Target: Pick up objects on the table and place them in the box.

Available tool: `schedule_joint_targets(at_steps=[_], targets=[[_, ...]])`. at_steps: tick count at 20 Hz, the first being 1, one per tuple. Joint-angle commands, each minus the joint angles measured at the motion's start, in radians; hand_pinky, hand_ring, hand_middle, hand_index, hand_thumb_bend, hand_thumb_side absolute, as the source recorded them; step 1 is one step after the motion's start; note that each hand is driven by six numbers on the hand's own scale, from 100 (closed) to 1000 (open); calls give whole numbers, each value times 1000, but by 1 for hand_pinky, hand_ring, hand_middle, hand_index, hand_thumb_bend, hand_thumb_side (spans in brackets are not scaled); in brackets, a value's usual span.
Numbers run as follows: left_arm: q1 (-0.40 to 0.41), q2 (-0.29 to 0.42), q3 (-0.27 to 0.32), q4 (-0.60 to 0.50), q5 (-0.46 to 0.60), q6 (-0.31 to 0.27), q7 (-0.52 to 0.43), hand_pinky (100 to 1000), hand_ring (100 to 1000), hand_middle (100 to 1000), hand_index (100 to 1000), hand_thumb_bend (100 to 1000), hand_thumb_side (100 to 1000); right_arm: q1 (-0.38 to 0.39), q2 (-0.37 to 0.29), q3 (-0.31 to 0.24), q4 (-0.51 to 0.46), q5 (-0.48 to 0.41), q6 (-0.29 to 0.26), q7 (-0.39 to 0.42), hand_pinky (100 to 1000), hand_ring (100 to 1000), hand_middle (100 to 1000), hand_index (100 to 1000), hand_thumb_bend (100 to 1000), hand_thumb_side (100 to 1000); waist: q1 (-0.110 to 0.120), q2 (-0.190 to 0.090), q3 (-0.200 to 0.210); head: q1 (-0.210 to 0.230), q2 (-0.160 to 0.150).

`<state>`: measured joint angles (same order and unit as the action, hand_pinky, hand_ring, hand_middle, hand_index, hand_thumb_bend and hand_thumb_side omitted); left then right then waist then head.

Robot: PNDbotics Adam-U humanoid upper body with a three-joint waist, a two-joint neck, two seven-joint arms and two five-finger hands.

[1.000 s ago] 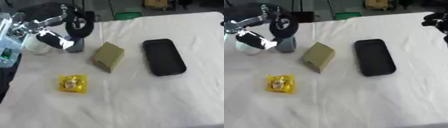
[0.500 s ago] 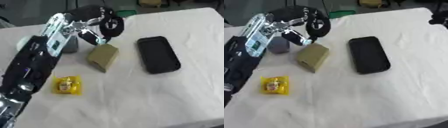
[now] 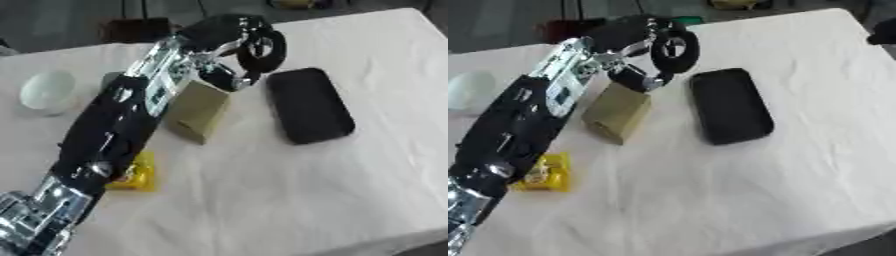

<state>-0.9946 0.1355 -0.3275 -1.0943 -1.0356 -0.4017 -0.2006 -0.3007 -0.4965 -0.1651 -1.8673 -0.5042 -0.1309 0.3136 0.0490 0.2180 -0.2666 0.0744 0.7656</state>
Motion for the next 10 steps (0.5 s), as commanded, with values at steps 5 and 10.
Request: schedule_joint_targets(at_steps=[5,10], targets=[[-8,-60,-30,20,-100,-52,40,931,889,819,552,100,196,-28,-7,8,-39,-13,-4,9,689,677,812,883,100,755,-9,-7,-22,10,-6],[5,-94,-39,47,-157,-77,53,933,888,818,584,100,210,-31,-2,12,-44,-13,-3,14,689,676,812,883,100,756,-10,-3,-30,13,-9]])
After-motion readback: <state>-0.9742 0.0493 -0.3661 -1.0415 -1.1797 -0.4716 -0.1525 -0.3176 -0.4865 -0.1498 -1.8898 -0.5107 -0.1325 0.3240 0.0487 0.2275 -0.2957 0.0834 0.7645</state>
